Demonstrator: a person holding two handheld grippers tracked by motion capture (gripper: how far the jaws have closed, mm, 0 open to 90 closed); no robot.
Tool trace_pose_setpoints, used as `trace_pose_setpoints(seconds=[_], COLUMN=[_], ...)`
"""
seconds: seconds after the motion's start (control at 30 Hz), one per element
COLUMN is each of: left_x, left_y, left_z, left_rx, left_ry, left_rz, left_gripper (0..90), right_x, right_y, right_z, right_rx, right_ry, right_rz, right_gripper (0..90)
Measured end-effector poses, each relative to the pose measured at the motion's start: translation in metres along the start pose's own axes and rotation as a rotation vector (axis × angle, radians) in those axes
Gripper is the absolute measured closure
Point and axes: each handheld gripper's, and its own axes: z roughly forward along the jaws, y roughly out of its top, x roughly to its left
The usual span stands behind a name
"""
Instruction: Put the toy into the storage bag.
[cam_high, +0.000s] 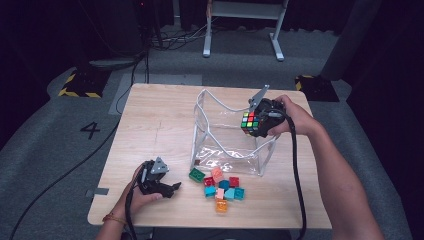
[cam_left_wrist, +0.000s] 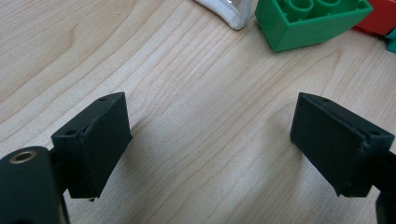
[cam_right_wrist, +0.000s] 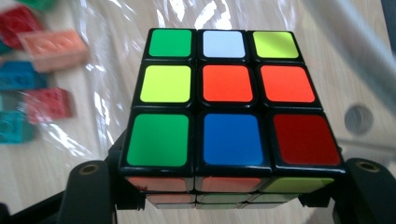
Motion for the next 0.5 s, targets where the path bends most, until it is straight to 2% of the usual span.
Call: trace_pose_setpoints(seconds=[0.03,0.17,0.3,0.43,0.5], left_x=[0.0,0.0,0.0001,0.0,0.0], left_y=[0.0,0.0,0.0,0.0,0.0], left_z=[0.0,0.0,0.0,0.0,0.0], left_rx=[0.0,0.0,0.0,0.0,0.0], left_ry=[0.0,0.001,0.001,0.001,0.001], left_rz=[0.001,0.001,0.002,0.001,0.001], left_gripper=[12.3,12.3,12.3,12.3,12.3], right_x=[-0.0025,-0.0047,-0.0038,-0.0009,0.0033], right_y=[-0.0005,-0.0041,-0.0057,-0.0031,-0.0023], right_z=[0.0023,0.0084,0.009,0.0119,0.0115], right_rx=[0.02,0.111,0.149,0.202,0.233], right_ry=[-0.012,-0.032,-0.036,-0.063,-0.063], right_rz=[-0.01,0.001,-0.005,-0.025,0.006], right_gripper=[33.9,33.9,33.8,33.7,32.8])
